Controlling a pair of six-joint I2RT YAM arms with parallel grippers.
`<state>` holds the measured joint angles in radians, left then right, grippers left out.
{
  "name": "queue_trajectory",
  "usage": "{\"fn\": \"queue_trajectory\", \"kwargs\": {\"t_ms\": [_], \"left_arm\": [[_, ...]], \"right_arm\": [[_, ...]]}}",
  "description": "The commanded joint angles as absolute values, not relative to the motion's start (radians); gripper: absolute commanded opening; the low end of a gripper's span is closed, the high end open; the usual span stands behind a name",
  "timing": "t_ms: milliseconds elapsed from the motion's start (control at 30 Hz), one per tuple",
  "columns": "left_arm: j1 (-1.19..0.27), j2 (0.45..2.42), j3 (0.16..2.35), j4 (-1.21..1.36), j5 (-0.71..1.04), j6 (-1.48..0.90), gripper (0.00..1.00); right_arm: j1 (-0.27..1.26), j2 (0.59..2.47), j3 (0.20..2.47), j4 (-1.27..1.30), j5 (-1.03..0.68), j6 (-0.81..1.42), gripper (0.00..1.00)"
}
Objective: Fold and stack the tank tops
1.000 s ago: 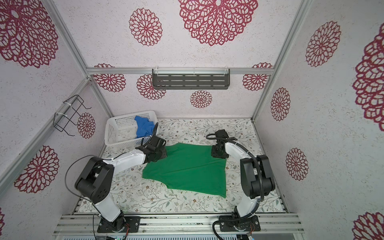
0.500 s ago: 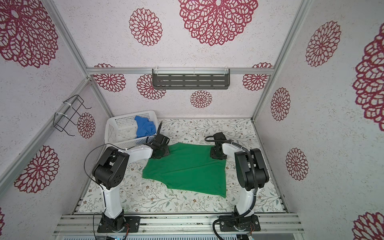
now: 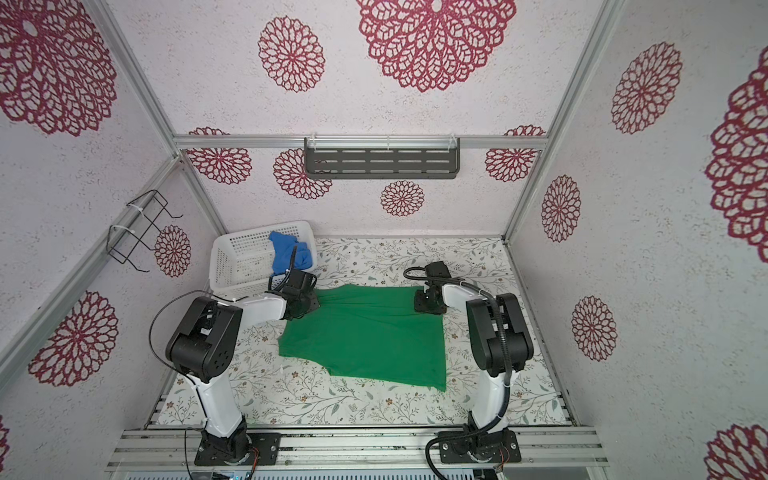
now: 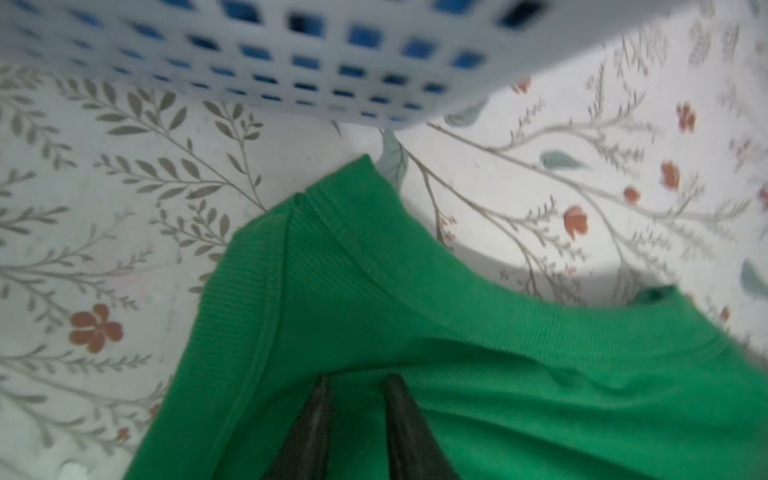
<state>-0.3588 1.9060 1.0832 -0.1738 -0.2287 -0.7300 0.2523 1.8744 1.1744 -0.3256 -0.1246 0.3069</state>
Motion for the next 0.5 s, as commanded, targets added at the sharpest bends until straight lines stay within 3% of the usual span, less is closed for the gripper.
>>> {"fn": "queue_trajectory", "kwargs": {"t_ms": [0, 100, 467], "left_arm": [[-0.461, 1.865, 1.165, -0.277, -0.224, -0.680, 0.41], [-0.497, 1.902, 1.269, -0.293, -0.194, -0.670, 0.47], [-0.394, 2.237, 1.680, -0.324, -0.187, -0.587, 0.49]], "right_arm": [[0.256, 1.789, 1.180, -0.400, -0.122, 0.278, 0.68], [0.256, 1.758, 1.201, -0.463, -0.099, 0.277, 0.81], [0.255, 1.496, 1.051, -0.530, -0.103, 0.354, 0.76]]}}
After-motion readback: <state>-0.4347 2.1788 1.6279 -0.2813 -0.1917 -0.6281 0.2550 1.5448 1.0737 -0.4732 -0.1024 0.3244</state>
